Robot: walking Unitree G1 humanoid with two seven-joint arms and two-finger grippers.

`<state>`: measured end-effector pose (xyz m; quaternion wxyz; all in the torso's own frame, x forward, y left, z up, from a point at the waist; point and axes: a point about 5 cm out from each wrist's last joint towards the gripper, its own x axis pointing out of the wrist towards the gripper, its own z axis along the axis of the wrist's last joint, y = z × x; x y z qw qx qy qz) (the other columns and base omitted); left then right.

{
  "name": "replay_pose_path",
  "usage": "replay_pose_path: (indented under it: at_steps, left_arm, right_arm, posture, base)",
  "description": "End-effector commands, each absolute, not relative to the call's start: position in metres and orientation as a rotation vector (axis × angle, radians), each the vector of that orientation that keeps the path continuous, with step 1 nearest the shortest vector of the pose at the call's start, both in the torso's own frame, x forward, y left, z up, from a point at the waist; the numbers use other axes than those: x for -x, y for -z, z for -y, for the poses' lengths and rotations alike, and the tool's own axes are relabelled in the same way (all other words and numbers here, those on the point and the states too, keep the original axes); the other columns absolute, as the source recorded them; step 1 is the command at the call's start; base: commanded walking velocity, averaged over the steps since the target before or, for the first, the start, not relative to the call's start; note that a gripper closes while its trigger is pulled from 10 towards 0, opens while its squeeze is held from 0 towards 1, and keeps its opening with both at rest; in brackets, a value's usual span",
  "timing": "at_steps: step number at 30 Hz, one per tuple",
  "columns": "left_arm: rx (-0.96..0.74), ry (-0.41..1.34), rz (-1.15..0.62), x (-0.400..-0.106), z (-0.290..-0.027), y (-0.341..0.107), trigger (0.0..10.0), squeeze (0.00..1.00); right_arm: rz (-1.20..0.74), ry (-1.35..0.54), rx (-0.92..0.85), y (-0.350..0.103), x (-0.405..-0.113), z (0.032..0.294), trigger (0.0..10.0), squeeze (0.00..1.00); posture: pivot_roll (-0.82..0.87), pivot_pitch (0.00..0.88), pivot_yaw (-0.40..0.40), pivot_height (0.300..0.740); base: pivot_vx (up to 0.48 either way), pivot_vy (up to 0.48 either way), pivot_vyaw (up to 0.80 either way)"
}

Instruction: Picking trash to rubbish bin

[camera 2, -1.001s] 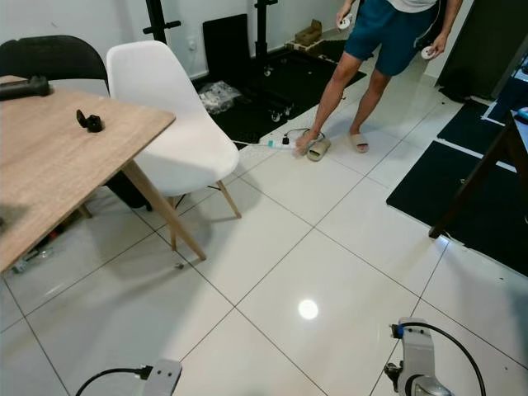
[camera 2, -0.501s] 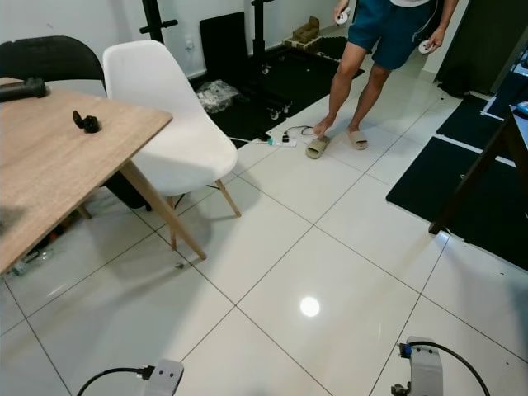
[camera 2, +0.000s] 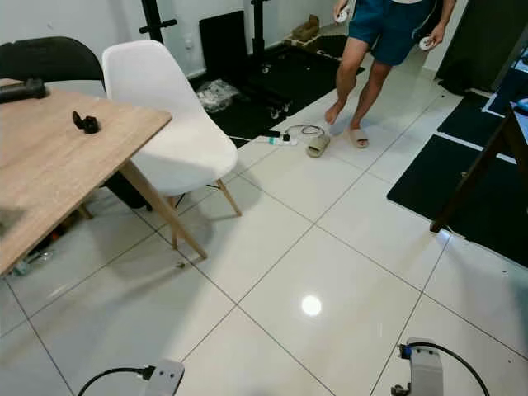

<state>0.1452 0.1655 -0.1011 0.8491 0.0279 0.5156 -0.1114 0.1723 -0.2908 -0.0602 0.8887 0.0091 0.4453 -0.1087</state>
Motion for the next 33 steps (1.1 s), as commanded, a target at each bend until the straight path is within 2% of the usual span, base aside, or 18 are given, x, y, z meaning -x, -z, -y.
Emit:
replay_pose_path:
  at_steps: [1,25,33]
  left_arm:
    - [-0.057,0.247,-1.143,-0.131,-0.166,0.106,10.0,0.00]
    - [-0.066,0.252,-1.135,-0.133,-0.168,0.105,10.0,0.00]
    - [-0.073,0.255,-1.133,-0.134,-0.168,0.105,10.0,0.00]
  right_arm:
    - [-0.937,0.230,-0.029,0.063,-0.169,0.288,10.0,0.00]
    - [-0.964,0.229,-0.056,0.072,-0.160,0.278,10.0,0.00]
    - [-0.984,0.245,-0.064,0.075,-0.152,0.276,10.0,0.00]
  posture:
    - [-0.08,0.120,-0.023,0.740]
    - [-0.08,0.123,-0.010,0.740]
    - [-0.08,0.148,0.013,0.740]
  base:
    - [0.000,0.000,0.00]
    - [0.000,0.000,0.00]
    - [0.000,0.000,0.00]
